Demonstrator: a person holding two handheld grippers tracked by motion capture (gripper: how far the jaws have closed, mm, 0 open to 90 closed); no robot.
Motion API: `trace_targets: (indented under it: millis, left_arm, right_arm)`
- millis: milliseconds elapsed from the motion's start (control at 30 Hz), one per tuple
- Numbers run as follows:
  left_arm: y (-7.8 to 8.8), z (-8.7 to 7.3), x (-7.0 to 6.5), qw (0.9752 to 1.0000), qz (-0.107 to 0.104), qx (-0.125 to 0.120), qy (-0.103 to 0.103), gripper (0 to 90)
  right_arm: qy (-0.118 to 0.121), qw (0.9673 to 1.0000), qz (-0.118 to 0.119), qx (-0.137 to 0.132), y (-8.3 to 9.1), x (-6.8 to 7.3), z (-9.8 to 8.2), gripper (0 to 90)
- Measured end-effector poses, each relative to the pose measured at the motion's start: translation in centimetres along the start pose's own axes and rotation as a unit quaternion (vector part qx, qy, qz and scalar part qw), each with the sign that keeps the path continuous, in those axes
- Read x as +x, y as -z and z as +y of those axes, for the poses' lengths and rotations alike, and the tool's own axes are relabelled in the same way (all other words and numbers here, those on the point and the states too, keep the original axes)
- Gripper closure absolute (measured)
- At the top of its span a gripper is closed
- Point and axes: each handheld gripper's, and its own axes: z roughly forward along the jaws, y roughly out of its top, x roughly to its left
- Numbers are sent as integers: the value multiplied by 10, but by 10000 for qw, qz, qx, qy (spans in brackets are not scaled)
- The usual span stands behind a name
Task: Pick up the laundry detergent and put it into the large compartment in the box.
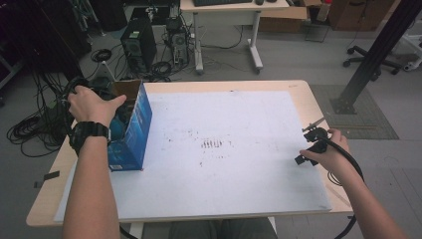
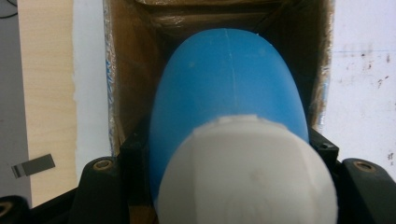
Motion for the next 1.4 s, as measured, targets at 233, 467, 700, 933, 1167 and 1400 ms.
trace_targets:
  millis: [233,467,700,933,1167,1400]
  left_arm:
    - [-9,0,1,10000,-5,65,-13,377]
    - [-16,-1,3,9999,23,133,-41,377]
    - [-21,-2,5,9999,40,154,-59,377]
    - [-27,-4,4,9998,24,193,-83,376]
    - [-29,-4,3,9997,38,192,-121,376]
    - [-30,-5,3,9997,35,207,-118,374]
  right_arm:
    - [3,10000,0,9,-1,0,1,162]
    - [38,10000,-5,19,-2,1,2,161]
    - [47,10000,-6,28,-3,2,3,161]
    - [52,10000,-1,43,-4,2,3,161]
    - [39,10000,-6,32,-3,1,2,161]
    - [38,10000,21,34,-5,2,2,161]
